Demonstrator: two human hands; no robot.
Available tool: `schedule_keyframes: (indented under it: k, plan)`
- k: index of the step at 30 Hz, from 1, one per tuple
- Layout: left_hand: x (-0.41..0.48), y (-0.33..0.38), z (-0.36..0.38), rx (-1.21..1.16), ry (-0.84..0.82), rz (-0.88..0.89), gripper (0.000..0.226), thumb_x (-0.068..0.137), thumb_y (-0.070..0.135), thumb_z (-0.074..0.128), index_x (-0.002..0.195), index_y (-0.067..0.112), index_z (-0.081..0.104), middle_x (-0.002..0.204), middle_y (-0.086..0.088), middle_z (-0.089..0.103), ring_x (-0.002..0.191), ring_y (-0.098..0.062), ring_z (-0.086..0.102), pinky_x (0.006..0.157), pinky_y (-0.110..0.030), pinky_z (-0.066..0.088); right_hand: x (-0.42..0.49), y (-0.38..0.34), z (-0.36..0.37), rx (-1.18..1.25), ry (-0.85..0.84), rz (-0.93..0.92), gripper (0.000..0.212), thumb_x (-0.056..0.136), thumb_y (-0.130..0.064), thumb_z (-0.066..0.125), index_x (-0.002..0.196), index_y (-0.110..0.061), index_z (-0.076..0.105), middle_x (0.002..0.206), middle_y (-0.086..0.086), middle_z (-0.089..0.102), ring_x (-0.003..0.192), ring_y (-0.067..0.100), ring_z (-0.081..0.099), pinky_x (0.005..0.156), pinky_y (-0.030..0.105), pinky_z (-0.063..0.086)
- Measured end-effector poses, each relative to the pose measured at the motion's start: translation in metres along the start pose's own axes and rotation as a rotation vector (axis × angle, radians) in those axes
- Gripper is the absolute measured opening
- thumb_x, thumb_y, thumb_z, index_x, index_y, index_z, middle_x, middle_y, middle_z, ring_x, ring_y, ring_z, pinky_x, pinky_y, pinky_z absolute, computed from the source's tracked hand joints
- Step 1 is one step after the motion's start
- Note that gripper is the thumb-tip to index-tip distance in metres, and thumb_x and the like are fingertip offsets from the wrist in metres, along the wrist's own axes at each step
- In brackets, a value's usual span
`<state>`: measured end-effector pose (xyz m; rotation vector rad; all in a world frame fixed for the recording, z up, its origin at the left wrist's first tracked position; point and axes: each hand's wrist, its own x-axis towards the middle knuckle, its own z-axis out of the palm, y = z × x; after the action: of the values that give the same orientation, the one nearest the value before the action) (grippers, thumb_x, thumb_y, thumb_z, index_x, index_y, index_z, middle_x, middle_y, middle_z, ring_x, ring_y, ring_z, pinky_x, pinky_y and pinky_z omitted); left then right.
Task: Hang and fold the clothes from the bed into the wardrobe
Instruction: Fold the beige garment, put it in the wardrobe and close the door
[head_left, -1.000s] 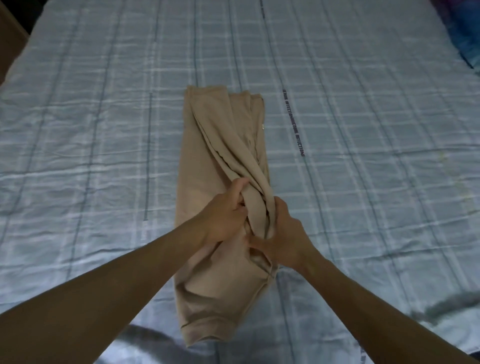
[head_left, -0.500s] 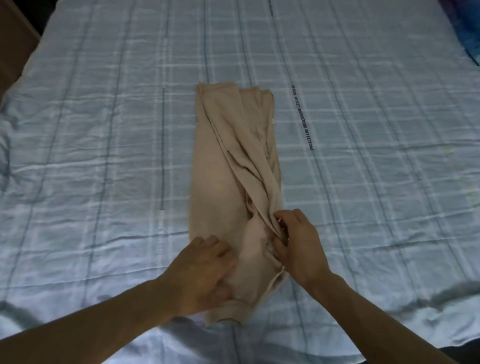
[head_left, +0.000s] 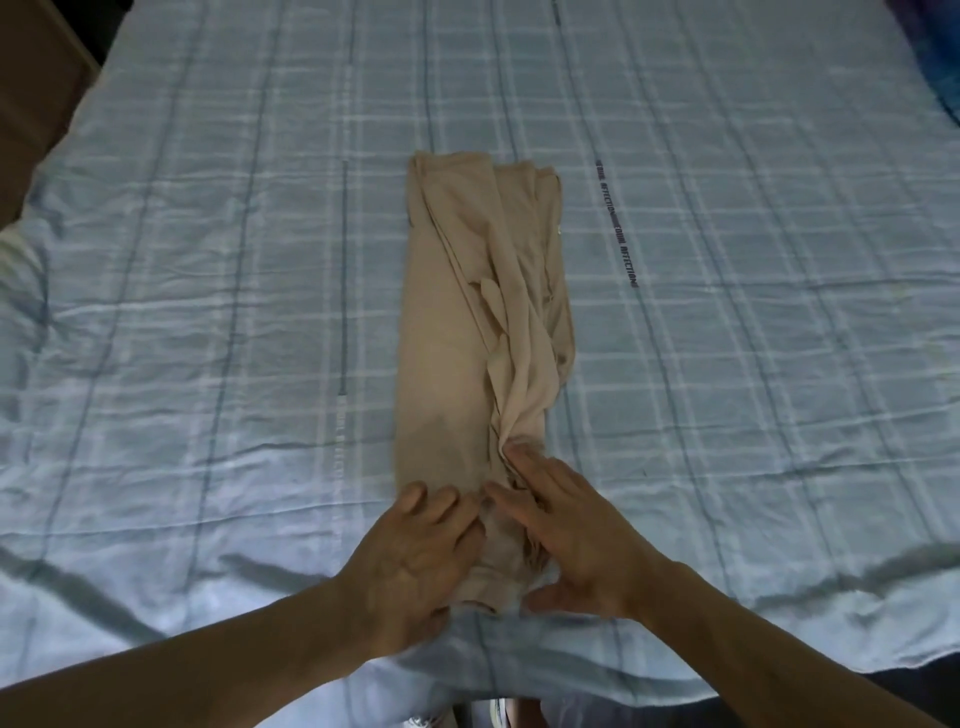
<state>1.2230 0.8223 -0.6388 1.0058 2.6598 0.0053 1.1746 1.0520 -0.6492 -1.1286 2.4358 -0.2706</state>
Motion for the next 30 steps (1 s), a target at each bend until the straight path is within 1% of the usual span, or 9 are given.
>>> schedule_keyframes:
  k: [2,4,6,9,13,18,21,26,30]
  plan:
    - [0.0,0.005,0.001,0.026,0.054,0.02,0.036,0.053,0.024,0.073,0.088,0.02,0.065,0.092,-0.001,0.06,0.079,-0.022,0.057,0.074,-0.035,0.046,-0.001,-0.004,0.003,-0.037,0.023,0.013,0.107,0.071,-0.058,0.077,0.156,-0.024,0.021,0.165,0.013,-0.003,0.153,0.027,-0.006,0.122,0.04,0.003]
    - [-0.002,0.002,0.0,0.022,0.09,0.035,0.026,0.052,0.016,0.07,0.076,0.023,0.063,0.077,0.002,0.058,0.069,-0.02,0.056,0.069,-0.033,0.047,0.001,-0.01,0.004,-0.042,0.104,0.028,0.084,0.074,-0.045,0.078,0.146,-0.022,0.042,0.161,0.019,0.02,0.15,0.033,0.017,0.121,0.045,0.021]
    - [-0.003,-0.007,-0.004,0.023,0.127,0.03,0.024,0.052,0.022,0.071,0.075,0.022,0.063,0.074,0.002,0.058,0.067,-0.02,0.056,0.068,-0.033,0.048,0.005,-0.013,0.004,-0.023,0.228,0.053,0.063,0.068,-0.02,0.083,0.128,-0.016,0.063,0.147,0.021,0.046,0.136,0.035,0.045,0.109,0.045,0.043]
    - [-0.005,-0.021,-0.018,-0.061,0.26,-0.061,0.017,0.065,0.025,0.067,0.08,0.019,0.063,0.074,0.001,0.057,0.064,-0.021,0.055,0.062,-0.033,0.049,0.009,-0.015,-0.003,0.066,0.379,0.07,0.044,0.062,0.005,0.076,0.104,-0.009,0.073,0.121,0.015,0.067,0.108,0.031,0.066,0.087,0.041,0.056]
    - [-0.006,-0.039,-0.041,-0.238,0.427,-0.139,0.012,0.08,0.015,0.059,0.091,0.018,0.063,0.079,0.003,0.058,0.061,-0.016,0.047,0.058,-0.032,0.045,0.013,-0.013,-0.026,0.256,0.419,0.204,0.024,0.087,0.002,0.056,0.106,-0.009,0.066,0.091,0.004,0.066,0.077,0.02,0.06,0.067,0.038,0.052]
    - [0.003,-0.06,-0.074,-0.445,0.497,-0.264,0.008,0.092,0.022,0.064,0.096,0.025,0.058,0.084,0.015,0.052,0.065,-0.01,0.044,0.062,-0.024,0.036,0.022,-0.001,-0.075,0.375,0.534,0.275,0.006,0.097,-0.016,0.054,0.095,-0.014,0.059,0.063,-0.005,0.057,0.055,0.011,0.054,0.052,0.031,0.046]
    - [0.021,-0.078,-0.093,-0.471,0.541,-0.294,0.014,0.091,0.019,0.066,0.098,0.026,0.057,0.084,0.018,0.047,0.065,-0.012,0.045,0.063,-0.025,0.034,0.037,0.016,-0.103,0.379,0.57,0.275,0.009,0.096,-0.02,0.057,0.089,-0.015,0.058,0.06,-0.008,0.054,0.054,0.009,0.053,0.053,0.03,0.044]
    - [0.069,-0.129,-0.124,-0.521,0.648,-0.365,0.009,0.091,0.012,0.064,0.092,0.02,0.059,0.08,0.008,0.054,0.066,-0.012,0.049,0.061,-0.032,0.044,0.086,0.054,-0.144,0.502,0.713,0.309,0.018,0.092,-0.021,0.065,0.076,-0.017,0.057,0.057,-0.01,0.049,0.054,0.007,0.048,0.053,0.018,0.035]
    - [0.119,-0.175,-0.136,-0.535,0.675,-0.45,0.008,0.093,0.013,0.061,0.086,0.018,0.059,0.075,0.007,0.054,0.066,-0.011,0.05,0.062,-0.033,0.044,0.134,0.098,-0.173,0.6,0.686,0.354,0.015,0.09,-0.021,0.068,0.078,-0.014,0.061,0.065,0.0,0.06,0.062,0.01,0.055,0.055,0.016,0.038]
